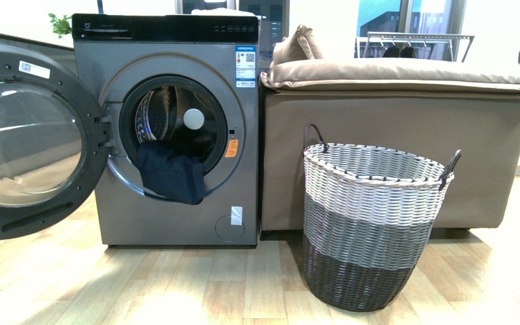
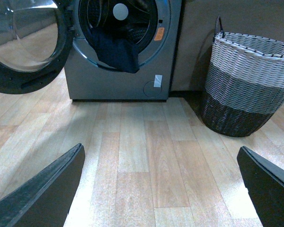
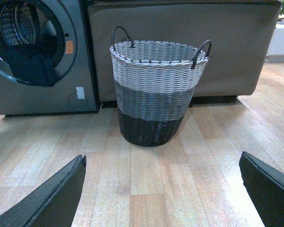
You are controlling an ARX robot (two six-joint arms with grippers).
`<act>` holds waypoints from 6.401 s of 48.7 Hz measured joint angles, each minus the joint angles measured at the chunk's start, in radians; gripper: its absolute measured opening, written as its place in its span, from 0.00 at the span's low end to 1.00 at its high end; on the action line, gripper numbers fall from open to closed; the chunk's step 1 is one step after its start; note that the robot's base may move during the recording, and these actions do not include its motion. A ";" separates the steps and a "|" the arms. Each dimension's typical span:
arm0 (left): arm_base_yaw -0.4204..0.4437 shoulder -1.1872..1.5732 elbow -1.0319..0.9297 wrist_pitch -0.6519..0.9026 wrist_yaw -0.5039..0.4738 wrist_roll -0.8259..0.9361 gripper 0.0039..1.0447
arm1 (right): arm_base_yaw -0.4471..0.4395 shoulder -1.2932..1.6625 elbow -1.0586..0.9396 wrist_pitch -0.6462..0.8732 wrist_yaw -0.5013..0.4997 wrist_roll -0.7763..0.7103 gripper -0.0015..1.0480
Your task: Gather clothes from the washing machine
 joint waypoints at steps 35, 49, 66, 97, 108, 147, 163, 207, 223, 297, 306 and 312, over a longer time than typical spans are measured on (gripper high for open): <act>0.000 -0.001 0.000 0.000 0.000 0.000 0.94 | 0.000 0.000 0.000 0.000 0.000 0.000 0.93; 0.000 0.000 0.000 0.000 0.000 0.000 0.94 | 0.000 0.000 0.000 0.000 0.000 0.000 0.93; 0.000 0.000 0.000 0.000 -0.001 0.000 0.94 | 0.000 0.000 0.000 0.000 -0.001 0.000 0.93; 0.000 0.000 0.000 0.000 0.000 0.000 0.94 | 0.000 0.000 0.000 0.000 0.000 0.000 0.93; 0.000 0.002 0.000 0.000 -0.002 0.000 0.94 | 0.000 0.000 0.000 0.001 0.000 0.000 0.93; 0.000 0.002 0.000 0.000 0.000 0.000 0.94 | 0.000 0.000 0.000 0.001 0.001 0.000 0.93; 0.000 0.002 0.000 0.000 0.000 0.000 0.94 | 0.000 0.000 0.000 0.001 0.000 0.000 0.93; 0.000 0.001 0.000 0.000 0.000 0.000 0.94 | 0.000 0.000 0.000 0.001 0.000 0.000 0.93; 0.000 0.001 0.000 0.000 0.002 0.000 0.94 | 0.000 0.000 0.000 0.001 0.003 0.000 0.93; -0.007 1.298 0.506 0.603 0.339 -0.181 0.94 | -0.001 0.000 0.000 0.001 0.000 0.000 0.93; -0.042 1.464 0.655 0.594 0.316 -0.154 0.94 | -0.001 0.000 0.000 0.001 0.000 0.000 0.93; -0.053 1.575 0.749 0.570 0.292 -0.127 0.94 | -0.001 0.000 0.000 0.001 0.000 0.000 0.93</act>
